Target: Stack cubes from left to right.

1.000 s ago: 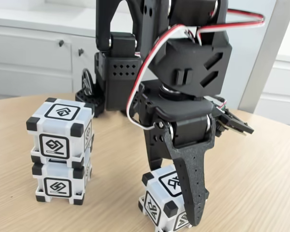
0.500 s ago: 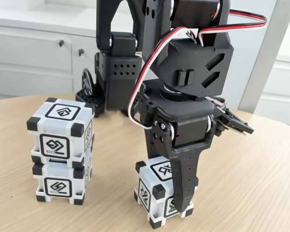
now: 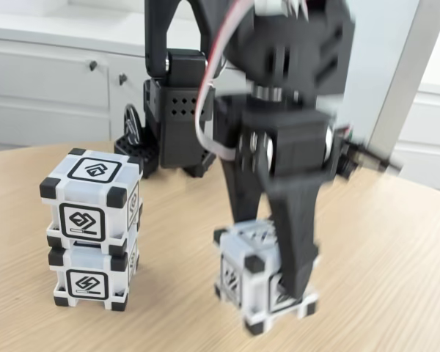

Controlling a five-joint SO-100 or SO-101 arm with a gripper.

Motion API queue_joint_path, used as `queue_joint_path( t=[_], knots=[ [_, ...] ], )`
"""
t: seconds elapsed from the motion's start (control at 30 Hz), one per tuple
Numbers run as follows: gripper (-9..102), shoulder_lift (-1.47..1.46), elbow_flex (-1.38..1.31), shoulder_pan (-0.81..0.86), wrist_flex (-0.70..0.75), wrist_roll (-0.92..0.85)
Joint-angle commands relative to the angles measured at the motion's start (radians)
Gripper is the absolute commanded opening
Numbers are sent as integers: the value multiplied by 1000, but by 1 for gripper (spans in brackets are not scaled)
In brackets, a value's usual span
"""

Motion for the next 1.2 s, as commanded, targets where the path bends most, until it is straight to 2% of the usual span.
queue_joint_path(
  t=[0.0, 0.13, 0.33, 0.5, 0.83, 1.17],
  knots=[
    [0, 169, -8, 12, 8, -12],
    [0, 333, -5, 49, 11, -26],
    [0, 612, -5, 238, 11, -48],
    [0, 681, -8, 345, 28, -63],
    [0, 581, -71, 356, 354, -14],
    [0, 531, -313, 357, 509, 0]
  ],
)
